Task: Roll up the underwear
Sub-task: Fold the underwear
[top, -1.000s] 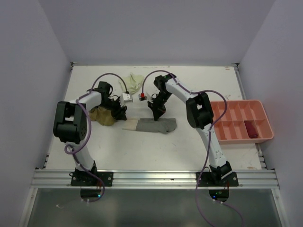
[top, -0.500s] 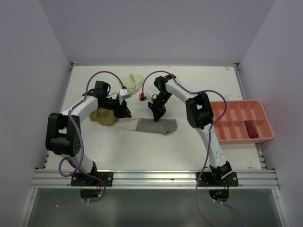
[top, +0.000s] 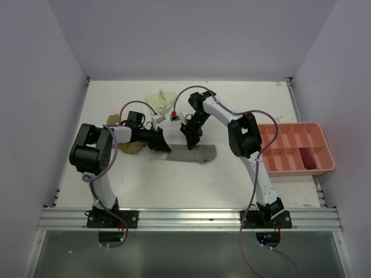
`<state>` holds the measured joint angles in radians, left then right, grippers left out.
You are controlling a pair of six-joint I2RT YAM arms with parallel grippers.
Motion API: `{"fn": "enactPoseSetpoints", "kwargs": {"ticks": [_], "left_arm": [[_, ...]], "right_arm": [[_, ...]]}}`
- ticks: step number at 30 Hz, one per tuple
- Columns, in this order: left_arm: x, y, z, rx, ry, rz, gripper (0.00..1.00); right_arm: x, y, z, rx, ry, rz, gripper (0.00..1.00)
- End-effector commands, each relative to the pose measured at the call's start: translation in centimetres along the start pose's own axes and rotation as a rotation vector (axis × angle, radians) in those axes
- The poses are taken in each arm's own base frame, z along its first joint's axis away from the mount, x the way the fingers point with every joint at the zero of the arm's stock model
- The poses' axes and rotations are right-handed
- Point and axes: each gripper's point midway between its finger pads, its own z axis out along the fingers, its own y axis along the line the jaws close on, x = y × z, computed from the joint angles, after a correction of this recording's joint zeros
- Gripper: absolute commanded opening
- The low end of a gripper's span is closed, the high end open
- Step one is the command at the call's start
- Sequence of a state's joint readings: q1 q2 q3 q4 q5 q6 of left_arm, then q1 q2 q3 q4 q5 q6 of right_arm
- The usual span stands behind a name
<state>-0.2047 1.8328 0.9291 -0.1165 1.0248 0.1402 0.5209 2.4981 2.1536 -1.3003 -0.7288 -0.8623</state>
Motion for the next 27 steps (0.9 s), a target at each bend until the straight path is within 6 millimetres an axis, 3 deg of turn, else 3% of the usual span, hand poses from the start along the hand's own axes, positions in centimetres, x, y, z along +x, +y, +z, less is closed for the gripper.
{"fn": "enactPoseSetpoints", "kwargs": {"ticks": [1,4,6,9,12,14,15,16,17,18,19,20,23,27], "left_arm": [[-0.7,3.3,0.6,-0.062,-0.064,-0.159,0.27],[-0.1,4.5,0.9,-0.070,-0.070,-0.226,0.26],[0.1,4.8,1.0,-0.074,-0.075,-0.242,0.25],[0.6,5.4,1.2,-0.091,-0.080,-0.286,0.24],[1.3,6.4,1.2,-0.118,-0.083,-0.349,0.23],[1.3,6.7,1.1,-0.125,-0.087,-0.357,0.23],[1.3,6.8,1.1,-0.130,-0.088,-0.356,0.23],[1.3,6.9,1.0,-0.135,-0.091,-0.356,0.23],[1.3,6.9,1.0,-0.137,-0.092,-0.351,0.23],[1.3,6.9,1.0,-0.139,-0.091,-0.351,0.23],[1.4,6.9,1.0,-0.139,-0.089,-0.351,0.23],[1.5,7.0,1.0,-0.142,-0.088,-0.352,0.23],[2.1,7.0,1.1,-0.148,-0.079,-0.362,0.23],[2.3,7.1,0.9,-0.165,-0.074,-0.357,0.23]], "right_arm": [[-3.3,0.1,-3.2,0.095,-0.088,-0.053,0.40],[-4.4,0.0,-4.6,0.138,-0.123,-0.048,0.55],[-5.3,-0.1,-5.8,0.184,-0.147,-0.034,0.60],[-6.1,-0.7,-7.9,0.254,-0.189,0.017,0.60],[-7.0,1.0,-9.9,0.271,-0.246,0.087,0.54],[-7.6,2.5,-9.7,0.218,-0.301,0.222,0.46],[-8.4,3.8,-9.4,0.144,-0.353,0.268,0.36],[-7.8,5.3,-8.7,0.086,-0.368,0.345,0.32],[-9.5,5.4,-8.6,0.047,-0.457,0.436,0.29],[-10.5,7.0,-8.4,-0.051,-0.504,0.472,0.27],[-9.4,8.3,-6.6,-0.114,-0.498,0.544,0.27],[-11.3,8.4,-6.7,-0.156,-0.578,0.565,0.27],[-11.3,8.9,-3.9,-0.217,-0.608,0.619,0.32],[-11.1,7.5,-1.7,-0.232,-0.630,0.702,0.43]]}}
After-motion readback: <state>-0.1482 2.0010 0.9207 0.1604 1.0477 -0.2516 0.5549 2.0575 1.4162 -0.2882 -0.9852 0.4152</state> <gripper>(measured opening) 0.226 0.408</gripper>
